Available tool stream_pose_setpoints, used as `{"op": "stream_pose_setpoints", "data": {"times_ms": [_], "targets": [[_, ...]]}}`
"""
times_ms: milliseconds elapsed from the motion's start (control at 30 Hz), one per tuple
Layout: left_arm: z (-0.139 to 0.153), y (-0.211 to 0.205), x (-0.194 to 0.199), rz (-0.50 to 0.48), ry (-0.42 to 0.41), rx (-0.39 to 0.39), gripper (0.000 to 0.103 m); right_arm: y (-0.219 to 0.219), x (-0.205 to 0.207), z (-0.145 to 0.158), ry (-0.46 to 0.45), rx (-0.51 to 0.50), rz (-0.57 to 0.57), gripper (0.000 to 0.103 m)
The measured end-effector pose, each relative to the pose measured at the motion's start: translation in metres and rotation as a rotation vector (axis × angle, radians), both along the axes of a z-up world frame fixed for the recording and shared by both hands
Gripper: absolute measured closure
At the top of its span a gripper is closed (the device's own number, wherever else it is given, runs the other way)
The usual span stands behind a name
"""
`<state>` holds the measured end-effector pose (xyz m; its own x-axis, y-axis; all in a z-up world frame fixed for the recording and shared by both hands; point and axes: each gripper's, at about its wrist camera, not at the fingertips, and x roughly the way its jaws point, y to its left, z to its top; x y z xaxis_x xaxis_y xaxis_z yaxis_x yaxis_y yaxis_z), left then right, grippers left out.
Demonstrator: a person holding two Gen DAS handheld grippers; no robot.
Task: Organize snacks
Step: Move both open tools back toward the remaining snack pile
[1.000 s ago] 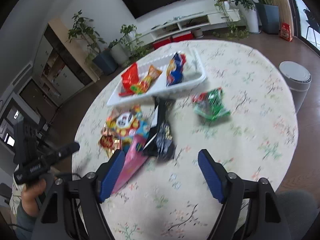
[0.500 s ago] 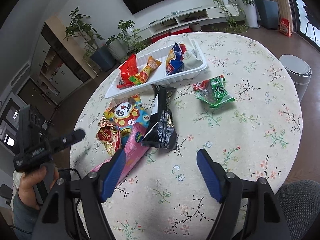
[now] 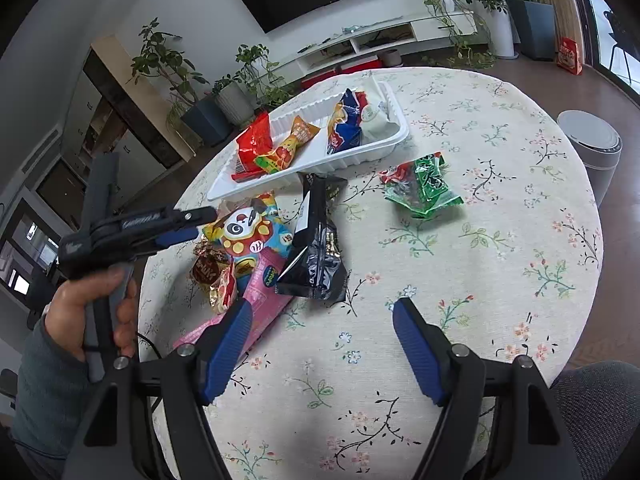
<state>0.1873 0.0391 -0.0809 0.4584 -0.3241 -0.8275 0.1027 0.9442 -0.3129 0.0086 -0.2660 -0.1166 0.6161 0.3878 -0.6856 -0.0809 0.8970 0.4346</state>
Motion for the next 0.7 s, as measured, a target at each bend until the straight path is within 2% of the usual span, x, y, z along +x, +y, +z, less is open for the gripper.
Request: {"op": "stream_pose_setpoints", "data": {"times_ms": [67, 167, 333, 533, 700], "targets": [[0.005, 0.000, -0.019, -0.061, -0.037, -0.016, 0.041, -0.002, 0.001, 0.001, -0.004, 0.004, 0.000, 0.027], [0.002, -0.003, -0.043, -0.111, -0.023, 0.061, 0.041, -0.002, 0.002, 0.002, -0.010, 0.005, 0.003, 0.027], [-0.007, -0.014, -0.071, -0.124, -0.004, 0.067, 0.039, 0.003, 0.003, -0.003, 0.006, 0.009, 0.013, 0.027], [-0.018, -0.020, -0.062, -0.045, 0.031, 0.039, 0.039, 0.008, 0.002, -0.001, 0.042, 0.037, 0.013, 0.027], [-0.027, -0.018, -0.052, -0.014, 0.053, 0.025, 0.039, 0.032, 0.007, -0.004, 0.101, 0.060, 0.038, 0.027]]}}
